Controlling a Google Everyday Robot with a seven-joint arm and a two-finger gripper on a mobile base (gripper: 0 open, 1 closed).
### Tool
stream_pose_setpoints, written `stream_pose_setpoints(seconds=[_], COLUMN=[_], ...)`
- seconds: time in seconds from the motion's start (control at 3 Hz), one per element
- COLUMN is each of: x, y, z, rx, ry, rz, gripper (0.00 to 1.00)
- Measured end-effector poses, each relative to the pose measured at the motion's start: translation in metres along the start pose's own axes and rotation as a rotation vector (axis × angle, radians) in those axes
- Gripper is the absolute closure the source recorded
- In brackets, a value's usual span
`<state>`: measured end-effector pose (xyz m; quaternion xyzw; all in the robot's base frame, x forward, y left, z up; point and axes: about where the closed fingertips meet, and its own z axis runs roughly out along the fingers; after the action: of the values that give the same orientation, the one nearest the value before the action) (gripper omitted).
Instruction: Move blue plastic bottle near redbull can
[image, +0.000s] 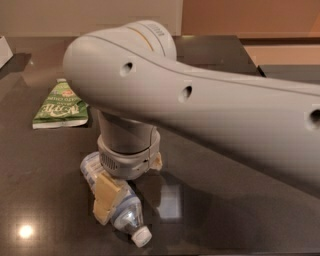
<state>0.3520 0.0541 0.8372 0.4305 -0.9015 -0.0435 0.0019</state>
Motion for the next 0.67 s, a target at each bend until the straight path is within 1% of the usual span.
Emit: stream_pose_setpoints(seconds=[0.33, 0.67], x=[0.0023, 0.0062], y=[0.0005, -0.0037], z=[0.0022, -0.0061], rx=[-0.006, 0.001], ry=[0.003, -0.014], rz=[-0.004, -0.01], gripper=[0.4, 0.62])
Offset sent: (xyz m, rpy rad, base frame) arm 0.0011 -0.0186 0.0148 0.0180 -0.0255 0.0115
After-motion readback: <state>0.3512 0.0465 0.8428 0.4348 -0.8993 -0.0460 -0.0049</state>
